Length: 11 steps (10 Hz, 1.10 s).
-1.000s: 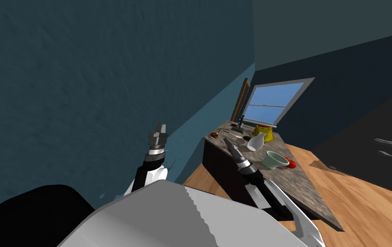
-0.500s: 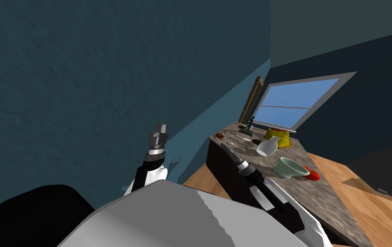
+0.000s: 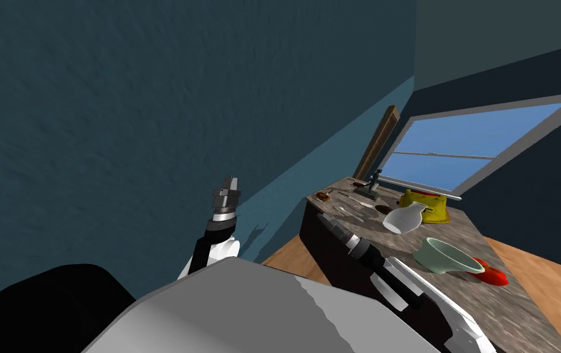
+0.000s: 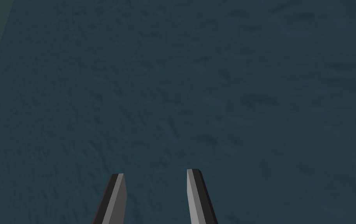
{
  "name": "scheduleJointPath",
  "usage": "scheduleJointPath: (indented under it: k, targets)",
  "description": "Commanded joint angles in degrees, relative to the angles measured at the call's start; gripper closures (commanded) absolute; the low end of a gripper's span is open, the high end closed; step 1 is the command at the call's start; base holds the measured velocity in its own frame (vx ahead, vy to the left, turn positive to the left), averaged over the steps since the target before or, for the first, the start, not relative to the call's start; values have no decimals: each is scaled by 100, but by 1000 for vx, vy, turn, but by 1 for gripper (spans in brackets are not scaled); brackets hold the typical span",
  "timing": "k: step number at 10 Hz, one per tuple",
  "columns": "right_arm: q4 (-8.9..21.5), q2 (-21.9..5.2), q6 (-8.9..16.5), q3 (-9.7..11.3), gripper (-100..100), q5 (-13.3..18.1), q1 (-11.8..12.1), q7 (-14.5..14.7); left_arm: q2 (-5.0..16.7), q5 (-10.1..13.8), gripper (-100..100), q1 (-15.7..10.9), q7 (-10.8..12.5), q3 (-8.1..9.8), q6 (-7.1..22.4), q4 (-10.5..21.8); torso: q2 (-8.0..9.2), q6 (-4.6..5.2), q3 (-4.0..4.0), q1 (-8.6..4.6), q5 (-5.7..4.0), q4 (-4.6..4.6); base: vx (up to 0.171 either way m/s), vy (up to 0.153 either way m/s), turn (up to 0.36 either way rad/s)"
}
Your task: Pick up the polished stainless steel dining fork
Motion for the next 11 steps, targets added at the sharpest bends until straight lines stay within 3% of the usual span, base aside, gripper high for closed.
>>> scheduleJointPath:
  k: [1, 11]
  targets:
    - [286, -286, -24, 157, -100, 125, -103, -46, 0, 0, 0, 0, 0, 0, 0, 0, 0, 0, 0, 0, 0, 0, -16, 5, 314]
    - [2027, -2005, -396, 732, -100, 565, -186, -250, 0, 0, 0, 1, 0, 1, 0, 0, -5, 4, -3, 1, 1, -1, -7, 9, 215]
